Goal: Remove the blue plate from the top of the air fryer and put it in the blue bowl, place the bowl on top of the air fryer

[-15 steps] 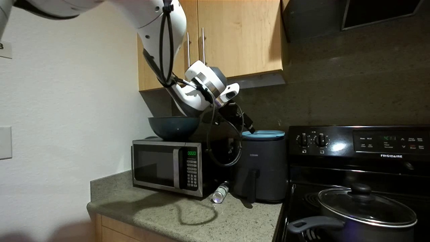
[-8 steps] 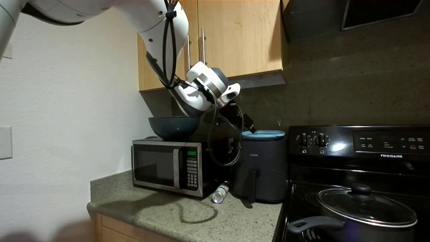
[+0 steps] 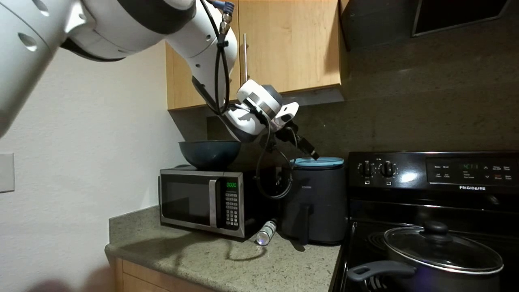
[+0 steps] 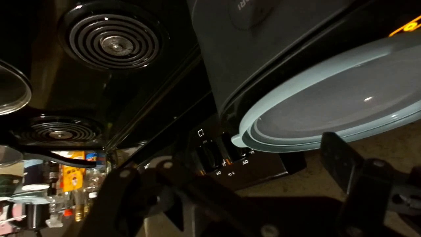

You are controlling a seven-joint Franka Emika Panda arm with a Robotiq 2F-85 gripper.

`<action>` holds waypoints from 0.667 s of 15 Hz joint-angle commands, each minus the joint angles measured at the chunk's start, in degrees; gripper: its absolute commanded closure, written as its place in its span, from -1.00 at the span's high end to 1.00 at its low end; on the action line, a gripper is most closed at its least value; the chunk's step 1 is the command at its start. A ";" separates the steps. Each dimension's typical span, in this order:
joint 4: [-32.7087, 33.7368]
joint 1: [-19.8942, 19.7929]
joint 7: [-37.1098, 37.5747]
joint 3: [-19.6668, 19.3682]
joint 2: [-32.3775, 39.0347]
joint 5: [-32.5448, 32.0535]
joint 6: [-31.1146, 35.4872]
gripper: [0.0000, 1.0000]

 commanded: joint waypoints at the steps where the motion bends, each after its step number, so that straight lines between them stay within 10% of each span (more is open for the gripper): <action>1: 1.59 1.73 0.19 -2.26 1.36 1.04 -1.53 1.00; 10: 1.78 2.04 -1.27 -2.75 2.45 1.38 -2.19 1.00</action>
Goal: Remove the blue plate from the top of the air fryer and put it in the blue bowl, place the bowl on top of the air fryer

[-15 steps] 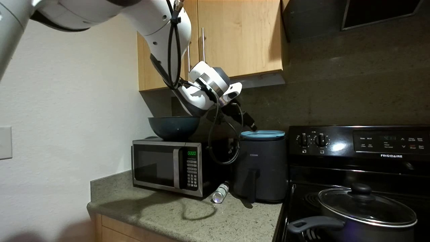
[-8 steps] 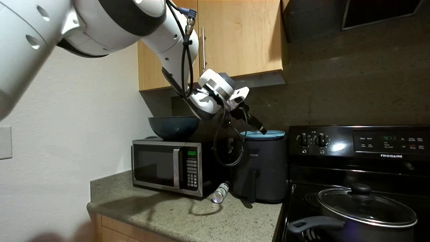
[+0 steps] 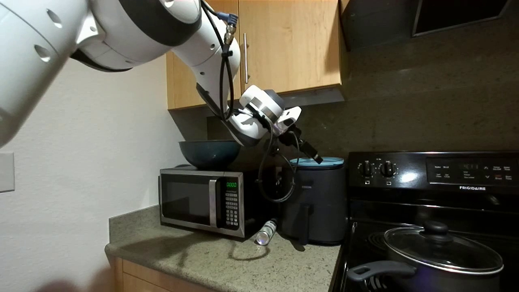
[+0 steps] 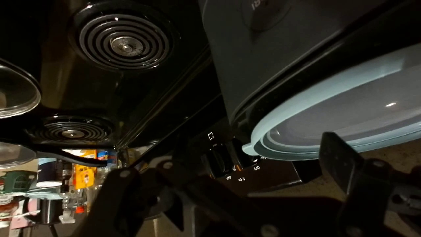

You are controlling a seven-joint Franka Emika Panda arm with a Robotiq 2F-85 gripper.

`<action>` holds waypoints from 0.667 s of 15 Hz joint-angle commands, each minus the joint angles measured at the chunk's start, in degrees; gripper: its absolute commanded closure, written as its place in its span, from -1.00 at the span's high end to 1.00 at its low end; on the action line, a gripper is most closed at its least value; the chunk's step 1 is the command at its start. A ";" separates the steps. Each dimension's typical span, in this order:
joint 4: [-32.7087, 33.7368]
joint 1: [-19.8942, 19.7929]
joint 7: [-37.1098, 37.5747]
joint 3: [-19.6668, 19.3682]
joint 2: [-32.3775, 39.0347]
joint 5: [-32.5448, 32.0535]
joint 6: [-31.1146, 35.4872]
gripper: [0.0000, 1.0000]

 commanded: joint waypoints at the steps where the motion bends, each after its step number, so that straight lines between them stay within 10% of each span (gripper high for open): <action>1: -0.82 0.65 -2.17 -0.84 -0.29 1.33 -0.09 1.00; 10: -2.70 0.14 -12.17 0.72 -1.99 7.89 -2.40 1.00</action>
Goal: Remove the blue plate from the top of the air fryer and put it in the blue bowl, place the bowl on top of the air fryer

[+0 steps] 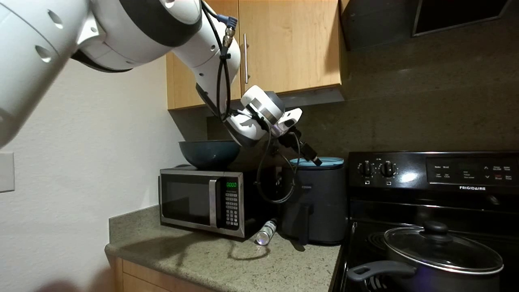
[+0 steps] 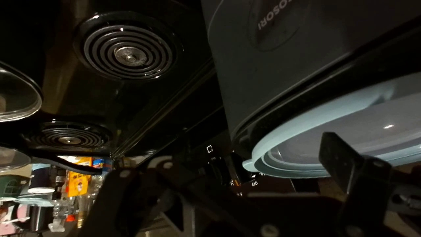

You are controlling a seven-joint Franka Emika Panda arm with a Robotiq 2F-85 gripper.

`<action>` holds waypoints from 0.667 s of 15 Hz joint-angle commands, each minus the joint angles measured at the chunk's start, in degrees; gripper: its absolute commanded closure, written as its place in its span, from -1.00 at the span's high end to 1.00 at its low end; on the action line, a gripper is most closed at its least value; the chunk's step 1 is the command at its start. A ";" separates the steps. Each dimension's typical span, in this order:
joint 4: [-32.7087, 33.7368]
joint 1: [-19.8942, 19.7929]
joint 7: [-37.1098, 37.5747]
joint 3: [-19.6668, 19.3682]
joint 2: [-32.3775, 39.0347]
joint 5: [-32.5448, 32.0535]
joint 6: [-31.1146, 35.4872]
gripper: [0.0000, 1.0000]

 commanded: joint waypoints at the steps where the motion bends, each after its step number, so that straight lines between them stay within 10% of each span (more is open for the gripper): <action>1: -2.84 0.03 -9.21 0.89 -2.44 5.86 -1.99 1.00; 10: 0.01 2.01 -11.22 -1.79 0.00 7.93 -1.09 1.00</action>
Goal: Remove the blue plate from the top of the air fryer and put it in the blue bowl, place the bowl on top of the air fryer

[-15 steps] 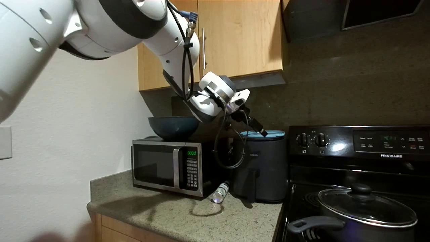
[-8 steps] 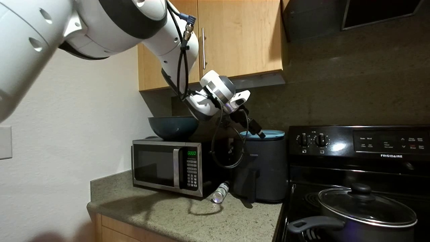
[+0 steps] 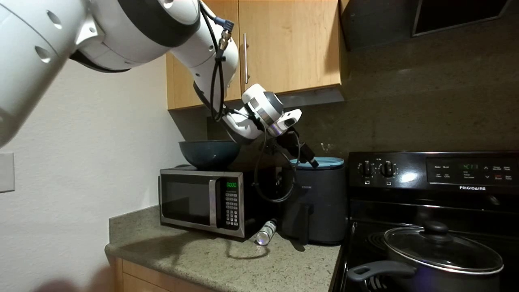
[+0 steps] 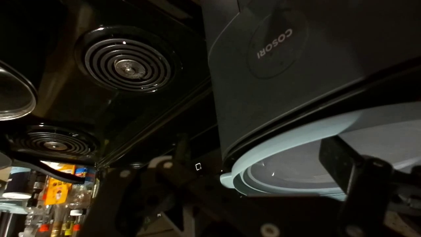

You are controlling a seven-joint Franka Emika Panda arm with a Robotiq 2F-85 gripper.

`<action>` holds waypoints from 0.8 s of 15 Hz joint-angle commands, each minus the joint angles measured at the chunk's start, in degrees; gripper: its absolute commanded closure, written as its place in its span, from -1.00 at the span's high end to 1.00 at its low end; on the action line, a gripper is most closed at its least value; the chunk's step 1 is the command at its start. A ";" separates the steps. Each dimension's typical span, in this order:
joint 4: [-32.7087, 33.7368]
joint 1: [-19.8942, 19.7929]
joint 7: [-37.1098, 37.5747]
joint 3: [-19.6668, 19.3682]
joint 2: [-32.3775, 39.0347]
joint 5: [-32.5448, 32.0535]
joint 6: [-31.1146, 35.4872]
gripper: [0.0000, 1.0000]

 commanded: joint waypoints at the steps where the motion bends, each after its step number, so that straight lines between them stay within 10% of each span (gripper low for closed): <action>1: 0.15 1.18 -1.49 -1.35 0.13 1.83 -0.80 1.00; 12: 0.45 1.59 -2.04 -2.13 0.70 2.93 -3.01 1.00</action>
